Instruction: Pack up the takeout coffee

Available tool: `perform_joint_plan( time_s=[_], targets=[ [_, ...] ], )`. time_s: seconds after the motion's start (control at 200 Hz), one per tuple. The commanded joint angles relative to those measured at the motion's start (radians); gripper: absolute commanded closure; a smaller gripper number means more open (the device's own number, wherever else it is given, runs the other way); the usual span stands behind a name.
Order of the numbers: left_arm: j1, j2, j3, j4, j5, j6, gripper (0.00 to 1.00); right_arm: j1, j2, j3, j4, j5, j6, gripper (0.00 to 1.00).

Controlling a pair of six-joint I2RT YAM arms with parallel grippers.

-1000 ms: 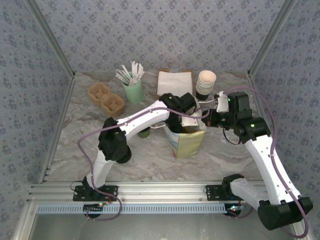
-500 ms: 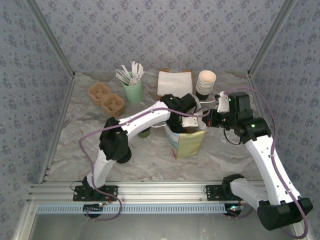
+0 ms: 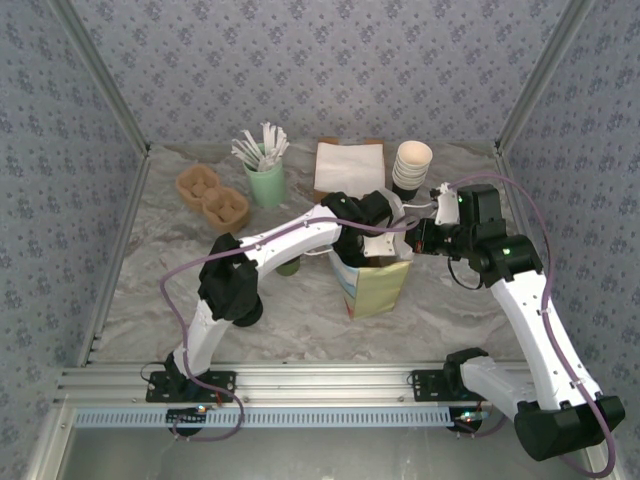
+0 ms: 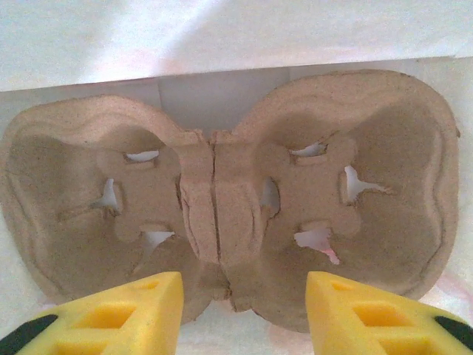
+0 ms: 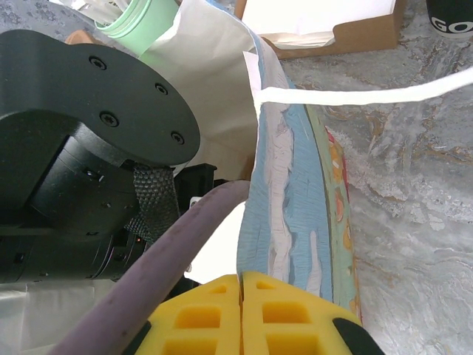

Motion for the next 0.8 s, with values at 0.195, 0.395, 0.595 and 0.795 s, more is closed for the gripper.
perform_joint_plan(
  time_s=[0.195,0.395,0.595,0.795],
  targets=[
    [0.0,0.0,0.002,0.001,-0.005,0.02,0.27,-0.002,-0.003,0.006,-0.01,-0.021,-0.017,0.95],
    [0.0,-0.049,-0.006,0.017,0.009,0.021,0.08,-0.002,0.001,0.002,-0.008,-0.023,-0.019,0.95],
    [-0.001,-0.074,0.014,-0.001,0.016,0.018,0.01,-0.002,-0.001,-0.007,-0.006,-0.024,-0.019,0.95],
    [-0.004,-0.085,0.079,-0.04,0.018,0.007,0.01,-0.002,-0.007,-0.012,-0.008,-0.022,-0.021,0.95]
  ],
)
